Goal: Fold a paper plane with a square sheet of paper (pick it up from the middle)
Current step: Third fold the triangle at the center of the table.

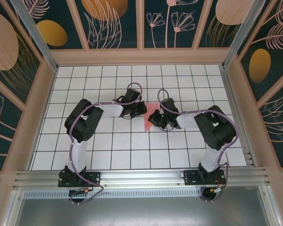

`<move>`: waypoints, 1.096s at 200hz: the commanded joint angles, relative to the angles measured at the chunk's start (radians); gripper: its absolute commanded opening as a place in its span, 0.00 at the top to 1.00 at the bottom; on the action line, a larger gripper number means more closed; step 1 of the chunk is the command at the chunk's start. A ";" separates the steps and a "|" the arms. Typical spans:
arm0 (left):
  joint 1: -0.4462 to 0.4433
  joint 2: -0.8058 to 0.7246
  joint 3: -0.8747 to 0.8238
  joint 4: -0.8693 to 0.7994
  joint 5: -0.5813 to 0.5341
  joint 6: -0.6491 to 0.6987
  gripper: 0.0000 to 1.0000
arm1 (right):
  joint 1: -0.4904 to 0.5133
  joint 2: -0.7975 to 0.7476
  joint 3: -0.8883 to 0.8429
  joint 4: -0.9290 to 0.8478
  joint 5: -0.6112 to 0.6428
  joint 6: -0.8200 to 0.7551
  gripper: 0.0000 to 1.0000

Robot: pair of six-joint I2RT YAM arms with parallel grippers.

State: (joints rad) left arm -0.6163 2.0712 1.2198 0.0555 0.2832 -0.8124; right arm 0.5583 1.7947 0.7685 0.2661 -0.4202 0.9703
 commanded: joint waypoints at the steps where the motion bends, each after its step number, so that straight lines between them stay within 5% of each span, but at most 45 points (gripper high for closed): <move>1: -0.003 0.042 -0.003 -0.052 0.010 0.022 0.90 | 0.005 0.021 0.028 -0.001 0.011 -0.028 0.95; 84: -0.003 0.029 0.001 -0.058 0.014 0.020 0.89 | 0.006 0.042 0.035 -0.044 0.030 -0.041 0.93; 219: 0.112 -0.162 -0.081 -0.059 0.005 0.000 0.72 | 0.009 0.016 0.011 -0.068 0.072 -0.048 0.55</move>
State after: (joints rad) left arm -0.5083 1.9480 1.1706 0.0135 0.2977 -0.8162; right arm 0.5713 1.8019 0.8135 0.2550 -0.4282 0.9451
